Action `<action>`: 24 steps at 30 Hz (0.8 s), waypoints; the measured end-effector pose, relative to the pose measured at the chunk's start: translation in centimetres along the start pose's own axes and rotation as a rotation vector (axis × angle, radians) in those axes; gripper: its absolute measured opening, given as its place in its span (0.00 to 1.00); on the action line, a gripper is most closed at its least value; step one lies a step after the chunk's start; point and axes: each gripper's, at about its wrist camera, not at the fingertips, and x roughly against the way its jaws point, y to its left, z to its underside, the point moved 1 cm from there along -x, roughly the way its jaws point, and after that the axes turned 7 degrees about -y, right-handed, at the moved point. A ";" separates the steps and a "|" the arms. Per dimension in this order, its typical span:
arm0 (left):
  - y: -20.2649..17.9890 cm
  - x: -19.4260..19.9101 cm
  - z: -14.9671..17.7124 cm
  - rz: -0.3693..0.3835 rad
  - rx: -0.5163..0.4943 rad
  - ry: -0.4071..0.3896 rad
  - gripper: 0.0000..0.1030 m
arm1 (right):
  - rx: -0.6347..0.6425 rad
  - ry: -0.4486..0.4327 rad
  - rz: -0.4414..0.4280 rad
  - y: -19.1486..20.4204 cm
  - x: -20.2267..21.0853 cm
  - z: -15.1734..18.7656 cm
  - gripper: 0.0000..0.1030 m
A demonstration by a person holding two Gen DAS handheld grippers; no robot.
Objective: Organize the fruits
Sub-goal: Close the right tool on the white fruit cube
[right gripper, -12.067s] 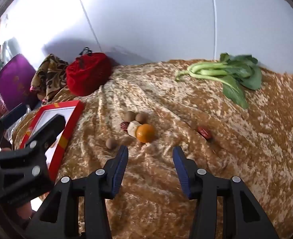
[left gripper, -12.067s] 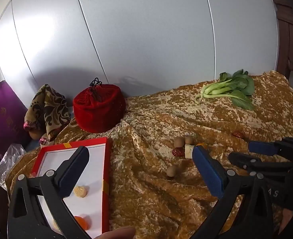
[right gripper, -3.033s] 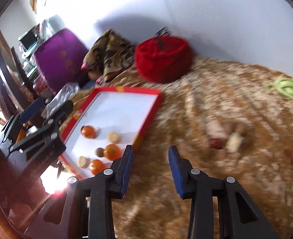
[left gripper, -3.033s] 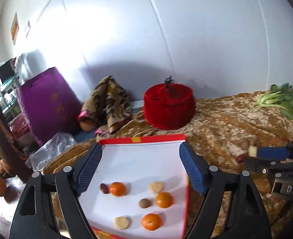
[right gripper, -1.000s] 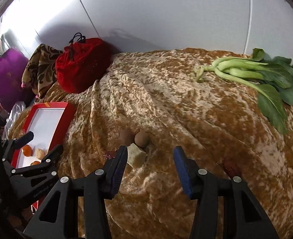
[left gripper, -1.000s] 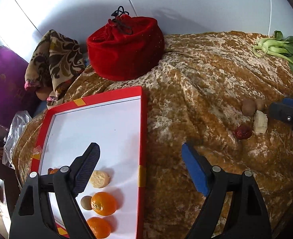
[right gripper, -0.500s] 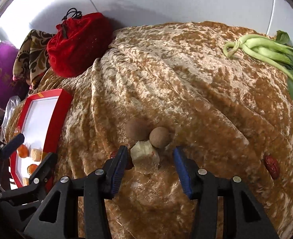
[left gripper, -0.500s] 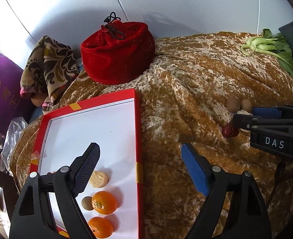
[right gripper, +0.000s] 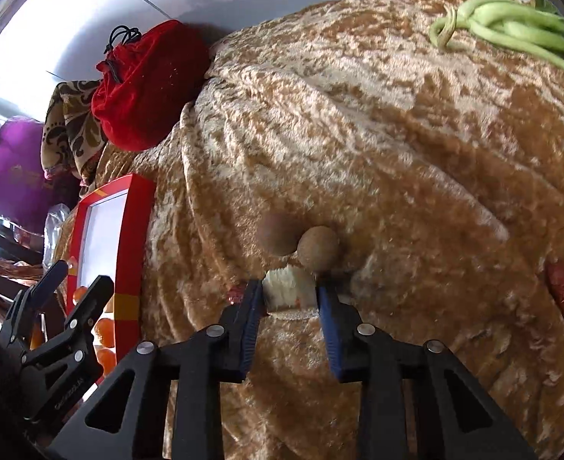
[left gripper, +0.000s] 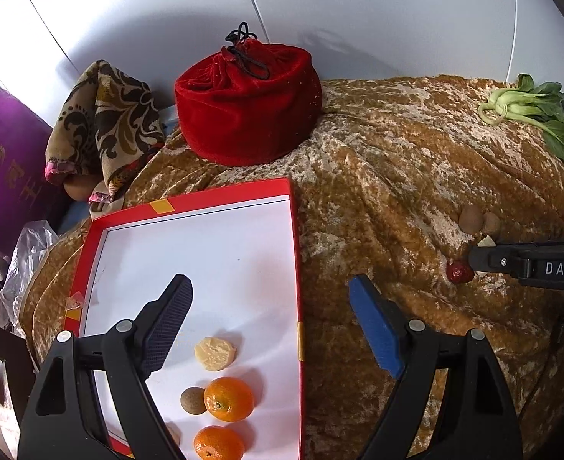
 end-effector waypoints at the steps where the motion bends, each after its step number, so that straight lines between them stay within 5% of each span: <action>1: -0.2 0.0 0.0 -0.005 -0.007 -0.001 0.82 | 0.008 -0.003 0.004 0.1 0.1 0.0 0.29; 16: -2.5 0.4 0.2 0.001 -0.089 -0.030 0.82 | 0.026 -0.008 0.018 0.9 0.2 0.4 0.29; 24: -4.8 1.8 -0.2 -0.025 -0.163 -0.113 0.82 | -0.015 -0.083 -0.015 -0.7 4.8 0.0 0.29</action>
